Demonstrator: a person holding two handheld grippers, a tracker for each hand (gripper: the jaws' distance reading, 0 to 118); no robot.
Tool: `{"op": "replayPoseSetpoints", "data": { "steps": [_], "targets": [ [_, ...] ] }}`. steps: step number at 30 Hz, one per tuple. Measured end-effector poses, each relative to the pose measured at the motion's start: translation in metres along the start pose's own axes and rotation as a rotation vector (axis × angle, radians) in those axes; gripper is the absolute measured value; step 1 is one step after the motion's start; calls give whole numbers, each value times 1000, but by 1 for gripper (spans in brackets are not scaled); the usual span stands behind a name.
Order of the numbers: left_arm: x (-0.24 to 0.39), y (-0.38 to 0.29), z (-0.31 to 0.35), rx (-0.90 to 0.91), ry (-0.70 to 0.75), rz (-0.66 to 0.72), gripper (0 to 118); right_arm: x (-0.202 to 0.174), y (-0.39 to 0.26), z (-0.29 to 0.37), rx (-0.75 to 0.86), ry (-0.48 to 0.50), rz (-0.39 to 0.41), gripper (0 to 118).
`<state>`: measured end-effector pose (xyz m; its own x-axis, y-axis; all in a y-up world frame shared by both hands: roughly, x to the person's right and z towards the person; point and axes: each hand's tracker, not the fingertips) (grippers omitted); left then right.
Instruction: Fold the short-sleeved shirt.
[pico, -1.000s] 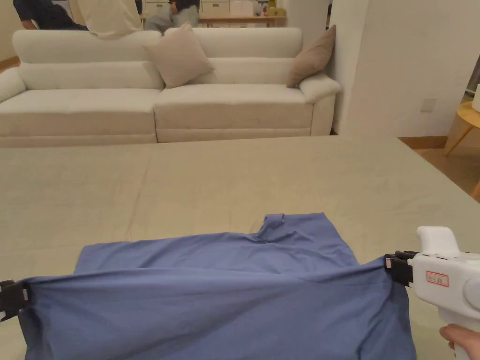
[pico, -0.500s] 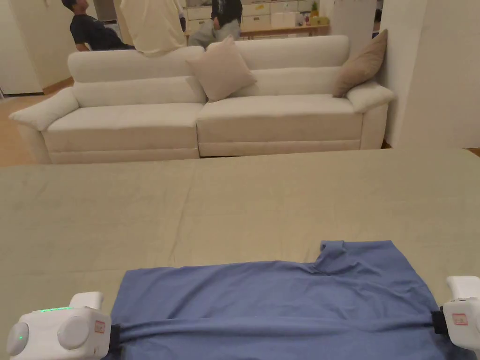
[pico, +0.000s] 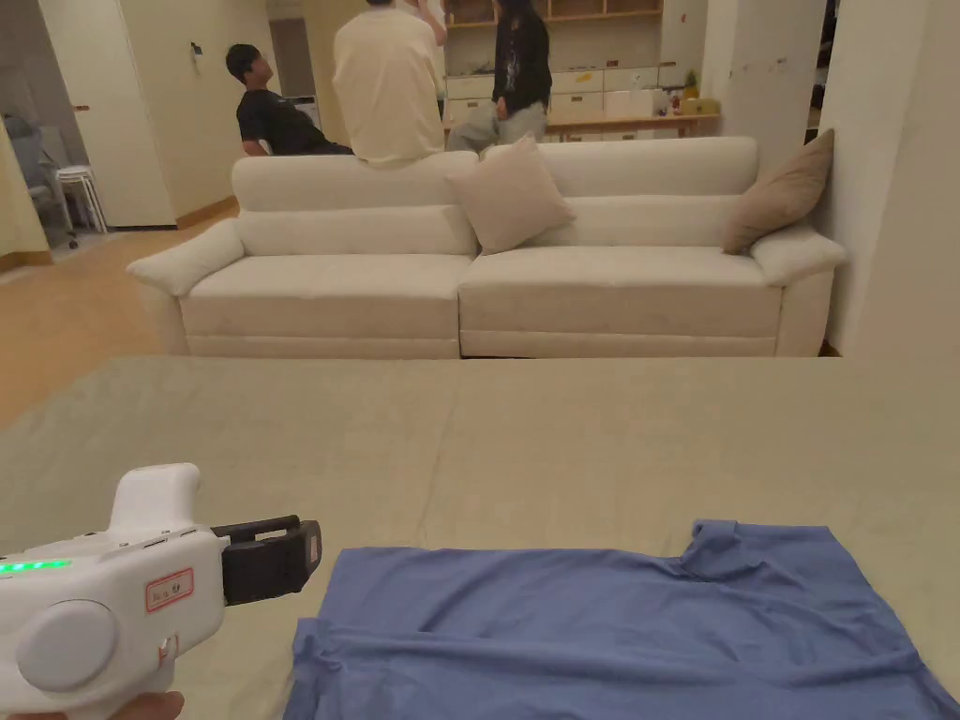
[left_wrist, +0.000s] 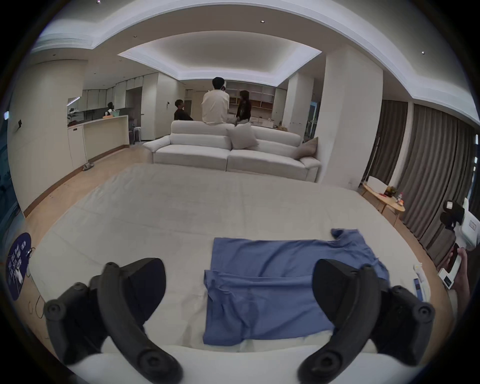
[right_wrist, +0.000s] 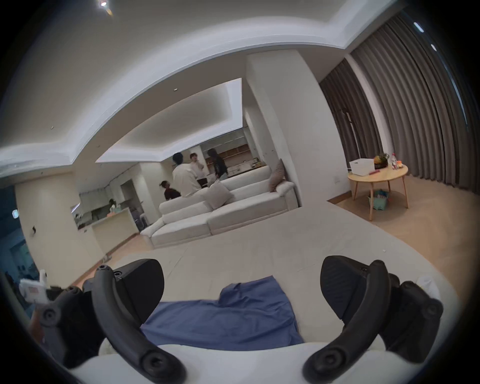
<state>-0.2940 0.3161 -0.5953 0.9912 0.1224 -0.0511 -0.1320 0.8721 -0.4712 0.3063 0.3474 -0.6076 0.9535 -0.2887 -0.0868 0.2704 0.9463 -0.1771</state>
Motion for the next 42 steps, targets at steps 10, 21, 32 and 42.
{"op": "replayPoseSetpoints", "data": {
  "steps": [10, 21, 32, 42],
  "targets": [
    [-14, -45, 16, -114, -32, -16, 0, -33, -6, 56, -15, -21, 163, 1],
    [-42, -136, -111, -487, -9, 29, 116, -28, -13, 61, -95, -24, 197, 1],
    [-12, -152, -128, -495, 47, -126, 10, -12, -35, 36, -161, -69, 209, 1],
    [-19, -109, -110, -379, -7, -33, 9, 69, -126, -9, -422, -131, 54, 37]
  ]
}}
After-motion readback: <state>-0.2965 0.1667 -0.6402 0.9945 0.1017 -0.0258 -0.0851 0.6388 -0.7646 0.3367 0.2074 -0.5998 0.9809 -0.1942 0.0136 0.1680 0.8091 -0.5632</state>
